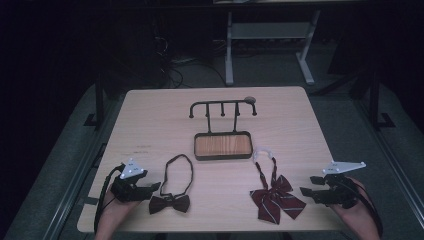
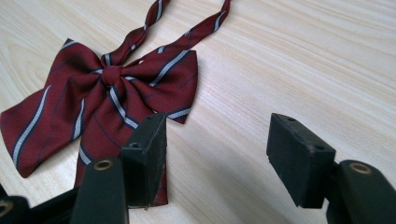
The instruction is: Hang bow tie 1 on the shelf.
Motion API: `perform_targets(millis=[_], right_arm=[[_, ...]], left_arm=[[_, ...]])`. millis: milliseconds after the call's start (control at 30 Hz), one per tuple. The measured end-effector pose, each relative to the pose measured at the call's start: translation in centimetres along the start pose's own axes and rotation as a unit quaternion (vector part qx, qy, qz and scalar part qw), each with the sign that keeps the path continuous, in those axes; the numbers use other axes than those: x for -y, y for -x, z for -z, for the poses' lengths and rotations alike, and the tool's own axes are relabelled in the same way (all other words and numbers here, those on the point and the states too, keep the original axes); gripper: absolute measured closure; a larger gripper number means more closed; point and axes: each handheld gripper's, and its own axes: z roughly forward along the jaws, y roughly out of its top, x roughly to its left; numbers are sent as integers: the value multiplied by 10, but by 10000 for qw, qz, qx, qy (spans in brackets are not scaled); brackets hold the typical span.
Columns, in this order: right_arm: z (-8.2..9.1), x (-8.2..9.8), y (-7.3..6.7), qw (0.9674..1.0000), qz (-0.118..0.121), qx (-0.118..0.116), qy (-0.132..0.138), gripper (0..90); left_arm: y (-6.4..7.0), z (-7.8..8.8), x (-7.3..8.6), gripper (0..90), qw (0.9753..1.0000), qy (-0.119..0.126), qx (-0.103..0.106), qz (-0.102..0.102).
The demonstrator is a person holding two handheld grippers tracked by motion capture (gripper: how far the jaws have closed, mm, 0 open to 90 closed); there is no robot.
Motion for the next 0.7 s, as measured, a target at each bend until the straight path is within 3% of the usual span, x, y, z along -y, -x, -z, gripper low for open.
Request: perform_targets(millis=[467, 700], right_arm=[[0, -16, -8, 9998, 84, -117, -110, 374], [2, -29, -10, 9993, 277, -140, -193, 375]], left_arm=[[0, -1, 0, 320, 10000, -22, 23, -40], [0, -1, 0, 317, 10000, -29, 15, -81]])
